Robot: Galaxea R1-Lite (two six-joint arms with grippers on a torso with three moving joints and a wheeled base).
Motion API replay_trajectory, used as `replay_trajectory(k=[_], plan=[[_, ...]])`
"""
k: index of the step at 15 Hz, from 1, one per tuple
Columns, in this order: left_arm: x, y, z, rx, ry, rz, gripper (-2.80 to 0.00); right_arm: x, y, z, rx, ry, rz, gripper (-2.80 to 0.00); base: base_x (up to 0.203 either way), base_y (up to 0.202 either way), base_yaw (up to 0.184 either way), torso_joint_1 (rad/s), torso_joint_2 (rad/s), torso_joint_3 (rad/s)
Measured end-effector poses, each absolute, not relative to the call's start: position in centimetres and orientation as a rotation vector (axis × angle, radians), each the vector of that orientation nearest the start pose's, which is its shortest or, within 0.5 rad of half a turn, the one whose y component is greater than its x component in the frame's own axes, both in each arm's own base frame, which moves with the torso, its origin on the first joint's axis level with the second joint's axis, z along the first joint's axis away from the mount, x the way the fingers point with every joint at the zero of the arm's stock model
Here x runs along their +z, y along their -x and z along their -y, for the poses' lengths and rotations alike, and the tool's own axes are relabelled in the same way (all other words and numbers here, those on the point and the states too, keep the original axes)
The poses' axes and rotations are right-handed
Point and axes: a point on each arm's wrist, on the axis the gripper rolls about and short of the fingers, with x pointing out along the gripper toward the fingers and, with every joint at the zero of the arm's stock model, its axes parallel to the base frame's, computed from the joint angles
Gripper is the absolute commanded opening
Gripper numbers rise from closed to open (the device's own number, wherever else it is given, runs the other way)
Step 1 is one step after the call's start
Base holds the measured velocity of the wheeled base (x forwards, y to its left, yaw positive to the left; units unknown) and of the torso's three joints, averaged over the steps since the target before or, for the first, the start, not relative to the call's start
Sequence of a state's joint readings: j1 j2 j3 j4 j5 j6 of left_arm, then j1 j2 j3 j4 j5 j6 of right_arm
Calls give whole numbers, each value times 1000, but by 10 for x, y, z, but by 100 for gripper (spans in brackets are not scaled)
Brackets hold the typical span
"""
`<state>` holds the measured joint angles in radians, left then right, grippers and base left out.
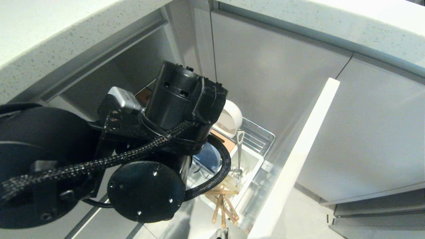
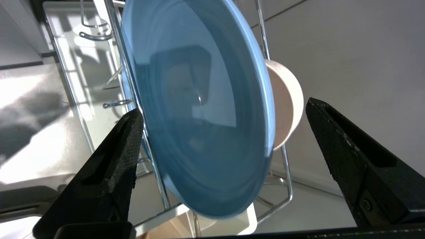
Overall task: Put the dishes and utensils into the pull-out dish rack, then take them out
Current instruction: Take the plate out of the cupboard
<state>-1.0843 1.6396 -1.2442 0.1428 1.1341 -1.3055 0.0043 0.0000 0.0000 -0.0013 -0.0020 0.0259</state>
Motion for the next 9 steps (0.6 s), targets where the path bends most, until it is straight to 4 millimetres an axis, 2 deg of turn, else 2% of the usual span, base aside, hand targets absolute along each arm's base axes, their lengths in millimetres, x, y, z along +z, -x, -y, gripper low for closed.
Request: replay_trajectory(k=[9], plan=[[257,-173,242,163,859,-230,0,76,23,0,2,-26,1,-280,0,0,0,0,0,0]])
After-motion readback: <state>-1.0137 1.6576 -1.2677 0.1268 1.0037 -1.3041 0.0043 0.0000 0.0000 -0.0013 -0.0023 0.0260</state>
